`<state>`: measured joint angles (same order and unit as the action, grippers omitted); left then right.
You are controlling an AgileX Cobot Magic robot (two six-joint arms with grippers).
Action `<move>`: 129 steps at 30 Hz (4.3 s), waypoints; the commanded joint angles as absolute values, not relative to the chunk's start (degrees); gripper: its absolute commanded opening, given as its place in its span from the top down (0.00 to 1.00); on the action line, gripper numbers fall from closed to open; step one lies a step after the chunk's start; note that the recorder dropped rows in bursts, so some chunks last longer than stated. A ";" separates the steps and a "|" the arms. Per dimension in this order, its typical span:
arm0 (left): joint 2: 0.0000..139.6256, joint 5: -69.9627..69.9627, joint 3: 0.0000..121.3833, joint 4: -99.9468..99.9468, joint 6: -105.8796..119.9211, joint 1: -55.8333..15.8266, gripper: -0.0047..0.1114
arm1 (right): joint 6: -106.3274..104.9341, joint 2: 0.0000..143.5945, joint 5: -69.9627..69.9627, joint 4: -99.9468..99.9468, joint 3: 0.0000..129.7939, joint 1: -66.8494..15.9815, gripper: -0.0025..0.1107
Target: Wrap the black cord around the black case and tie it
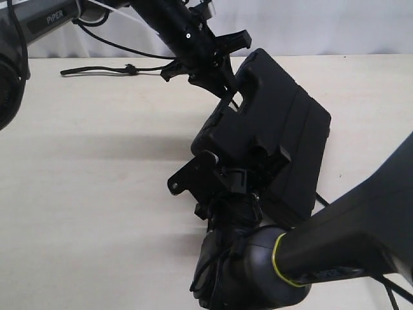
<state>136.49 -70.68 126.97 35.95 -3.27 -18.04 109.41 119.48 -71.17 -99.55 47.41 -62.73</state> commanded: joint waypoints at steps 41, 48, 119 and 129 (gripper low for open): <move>147.32 -42.58 136.72 8.62 -25.43 -4.42 0.51 | 115.64 109.73 -69.96 -96.47 47.66 -64.08 0.94; 153.50 -26.25 136.72 8.62 -25.43 -3.31 0.51 | 115.64 109.83 -69.96 -96.47 47.66 -64.08 0.94; 159.51 -25.10 141.33 -6.10 -24.02 -7.28 0.40 | 115.04 103.04 -59.84 -94.06 47.66 -64.08 0.94; 160.44 -33.11 141.33 -3.21 -22.87 -7.54 0.41 | 115.23 103.04 -60.07 -93.83 47.66 -64.08 0.94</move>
<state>160.79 -28.93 141.33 -5.54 -23.73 -7.36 114.48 103.87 -61.11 -92.06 47.31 -63.99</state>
